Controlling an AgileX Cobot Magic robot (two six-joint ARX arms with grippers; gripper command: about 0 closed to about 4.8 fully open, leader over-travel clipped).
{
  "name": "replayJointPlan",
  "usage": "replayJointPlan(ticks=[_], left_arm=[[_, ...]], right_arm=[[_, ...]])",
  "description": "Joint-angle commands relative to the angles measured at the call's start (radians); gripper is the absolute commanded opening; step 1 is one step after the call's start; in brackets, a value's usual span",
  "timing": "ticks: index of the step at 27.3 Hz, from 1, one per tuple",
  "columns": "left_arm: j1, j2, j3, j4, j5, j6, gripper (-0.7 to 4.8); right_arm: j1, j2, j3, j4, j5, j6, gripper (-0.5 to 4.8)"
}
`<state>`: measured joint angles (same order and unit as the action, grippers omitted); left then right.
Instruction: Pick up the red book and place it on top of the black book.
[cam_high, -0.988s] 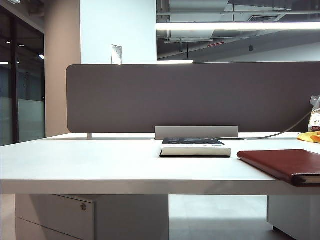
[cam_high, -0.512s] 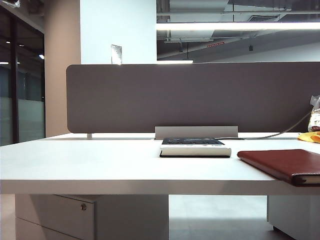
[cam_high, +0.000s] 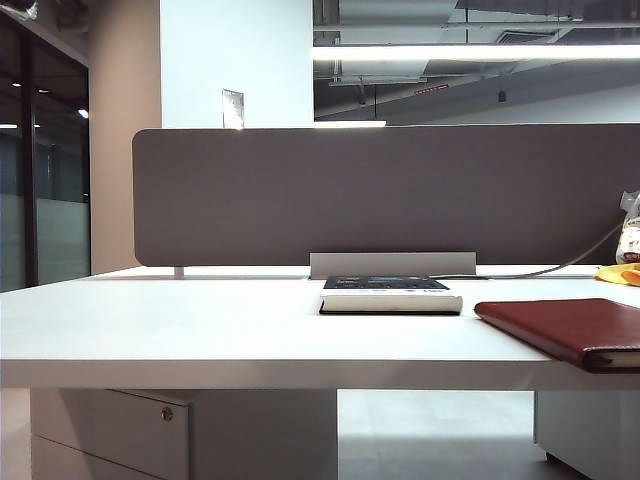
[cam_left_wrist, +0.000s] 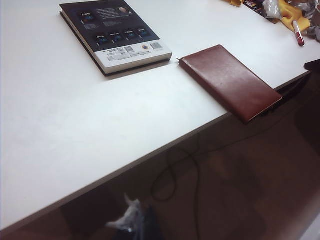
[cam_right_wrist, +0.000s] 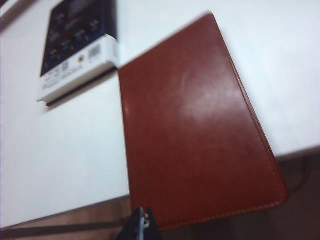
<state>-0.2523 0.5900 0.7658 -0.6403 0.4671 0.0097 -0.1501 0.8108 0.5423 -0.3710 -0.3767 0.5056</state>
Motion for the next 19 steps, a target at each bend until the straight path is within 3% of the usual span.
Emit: replayJointPlan(ticks=[1, 8, 15, 19], left_arm=[[0.002, 0.000, 0.005, 0.006, 0.000, 0.010, -0.05], [0.002, 0.000, 0.005, 0.006, 0.000, 0.010, -0.06], [0.002, 0.000, 0.005, 0.006, 0.000, 0.010, -0.05], [0.002, 0.000, 0.005, 0.006, 0.000, 0.014, -0.05]], right_arm=[[-0.024, 0.033, 0.002, 0.018, -0.064, 0.018, -0.03], [-0.057, 0.058, -0.020, 0.032, -0.099, 0.018, 0.64], [-0.059, 0.058, -0.081, 0.064, -0.097, 0.040, 0.69], [-0.070, 0.058, -0.140, 0.122, -0.116, 0.099, 1.25]])
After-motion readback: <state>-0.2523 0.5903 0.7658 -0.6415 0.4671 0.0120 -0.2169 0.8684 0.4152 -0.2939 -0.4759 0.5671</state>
